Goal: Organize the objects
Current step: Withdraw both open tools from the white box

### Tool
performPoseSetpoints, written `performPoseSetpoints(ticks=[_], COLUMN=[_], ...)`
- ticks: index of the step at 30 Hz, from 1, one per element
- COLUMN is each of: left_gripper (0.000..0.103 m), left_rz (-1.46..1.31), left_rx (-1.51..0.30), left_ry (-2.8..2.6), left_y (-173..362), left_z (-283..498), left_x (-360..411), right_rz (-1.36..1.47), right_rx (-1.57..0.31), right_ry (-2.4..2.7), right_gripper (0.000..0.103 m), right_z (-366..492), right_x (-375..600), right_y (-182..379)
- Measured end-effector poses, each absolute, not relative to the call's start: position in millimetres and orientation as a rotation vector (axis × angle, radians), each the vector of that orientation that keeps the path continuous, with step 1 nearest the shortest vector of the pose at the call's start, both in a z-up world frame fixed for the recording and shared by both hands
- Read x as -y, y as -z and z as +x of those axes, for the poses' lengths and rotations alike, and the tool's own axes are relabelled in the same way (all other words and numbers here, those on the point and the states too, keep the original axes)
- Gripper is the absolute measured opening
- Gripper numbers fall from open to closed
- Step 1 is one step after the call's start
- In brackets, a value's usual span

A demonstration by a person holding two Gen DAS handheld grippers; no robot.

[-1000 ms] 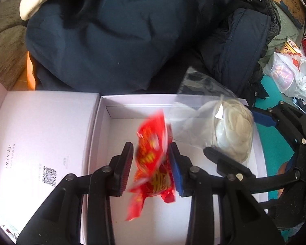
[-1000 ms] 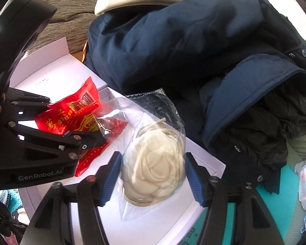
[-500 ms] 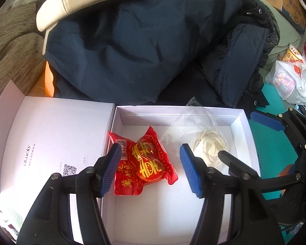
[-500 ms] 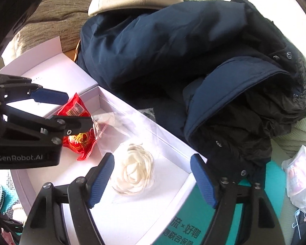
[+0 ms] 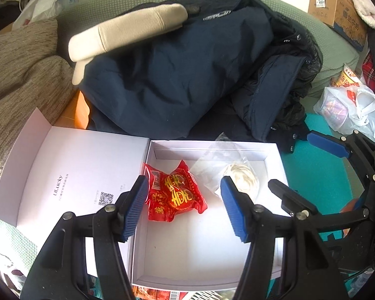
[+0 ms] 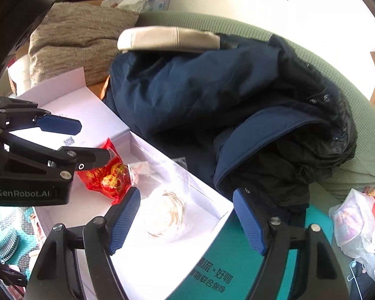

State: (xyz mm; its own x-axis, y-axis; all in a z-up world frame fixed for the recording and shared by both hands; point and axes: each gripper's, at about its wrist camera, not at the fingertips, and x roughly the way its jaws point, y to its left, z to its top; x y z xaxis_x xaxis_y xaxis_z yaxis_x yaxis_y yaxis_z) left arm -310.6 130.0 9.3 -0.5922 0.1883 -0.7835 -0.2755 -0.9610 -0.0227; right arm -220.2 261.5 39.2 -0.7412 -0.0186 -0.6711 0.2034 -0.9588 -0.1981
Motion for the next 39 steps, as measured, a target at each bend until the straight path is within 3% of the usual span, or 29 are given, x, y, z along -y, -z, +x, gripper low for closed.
performPoseSetpoints(ticks=[16,39], left_gripper=[0.058,0.058], left_rz=[-1.157,-1.157], left_rx=[-0.122,-0.026], left_ry=[-2.644,-2.707], left_y=[-69.1,-84.6], left_z=[-238.2,-135.9], left_x=[-115.4,-79.9], right_rz=[0.953,0.9], right_rx=[-0.406,-0.369], right_ry=[2.827,2.798], right_gripper=[0.077,0.077], right_z=[-165.2,-87.5], right_x=[-253.1,-230.7], right_y=[-91.0,-113.4])
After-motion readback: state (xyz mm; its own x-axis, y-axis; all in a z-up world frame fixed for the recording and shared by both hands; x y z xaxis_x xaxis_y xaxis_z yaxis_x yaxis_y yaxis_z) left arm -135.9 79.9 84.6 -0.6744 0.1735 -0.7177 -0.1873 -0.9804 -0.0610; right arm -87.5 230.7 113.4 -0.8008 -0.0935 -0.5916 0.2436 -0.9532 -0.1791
